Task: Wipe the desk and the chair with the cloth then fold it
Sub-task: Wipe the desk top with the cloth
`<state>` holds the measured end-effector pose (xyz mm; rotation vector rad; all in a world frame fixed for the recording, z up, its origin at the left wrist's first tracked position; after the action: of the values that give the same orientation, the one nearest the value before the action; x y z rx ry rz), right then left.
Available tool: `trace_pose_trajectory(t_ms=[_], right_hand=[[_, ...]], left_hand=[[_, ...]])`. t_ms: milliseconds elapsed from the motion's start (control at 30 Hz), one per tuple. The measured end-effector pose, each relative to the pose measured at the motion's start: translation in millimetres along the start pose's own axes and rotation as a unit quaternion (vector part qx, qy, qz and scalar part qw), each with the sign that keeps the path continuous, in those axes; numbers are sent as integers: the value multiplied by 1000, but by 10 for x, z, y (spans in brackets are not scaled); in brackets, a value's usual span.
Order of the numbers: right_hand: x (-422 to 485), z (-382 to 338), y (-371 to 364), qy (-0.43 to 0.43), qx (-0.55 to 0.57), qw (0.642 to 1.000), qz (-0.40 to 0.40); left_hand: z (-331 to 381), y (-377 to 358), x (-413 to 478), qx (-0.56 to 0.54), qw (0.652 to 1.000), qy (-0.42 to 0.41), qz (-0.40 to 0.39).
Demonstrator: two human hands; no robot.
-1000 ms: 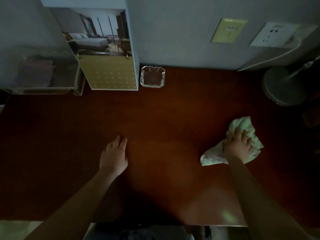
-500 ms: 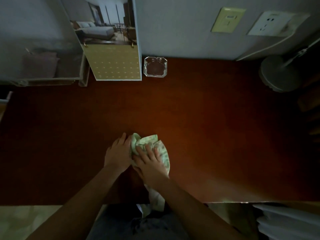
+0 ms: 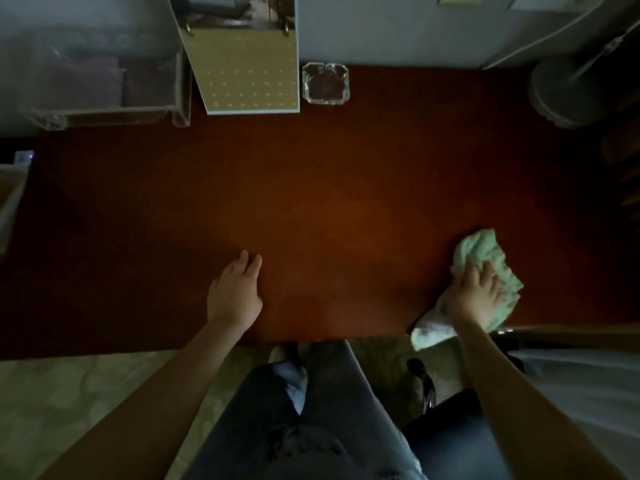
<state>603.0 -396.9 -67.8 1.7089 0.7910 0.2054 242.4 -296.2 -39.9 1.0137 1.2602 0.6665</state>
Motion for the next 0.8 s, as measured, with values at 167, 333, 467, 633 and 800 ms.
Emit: trace_pose_trajectory(t_ms=[167,333,467,633,800], right_hand=[[-710,-841,-521,163,-47,983,-68],[-1610,-1498,-971,356,-76,900,-240],[-1735,-1444,-988,385,-69,887,-248],[-1263,-931,-681,301,-52,933,-190],[-651,-205,-222,132,-44,984,-115]], left_hand=[[-6,-18,-101,-13,1000,1,-12],[-36,-24,-230,-21,998,2,-51],[-109,-65,-299,23,998,-6,-64],[-100,-33,-278,20,995,-13,-101],[8,-35,-215,29,993,8,-115]])
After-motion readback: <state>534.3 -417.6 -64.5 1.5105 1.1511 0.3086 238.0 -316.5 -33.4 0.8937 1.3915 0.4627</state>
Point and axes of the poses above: each hand's wrist, its own x-axis towards the middle knuckle, its own y-axis out of the back of the hand, z = x × y, the point moved 1 cm from there along x, towards the middle knuckle, and after that the axes turned 8 degrees about x, right-handed, at the moved point
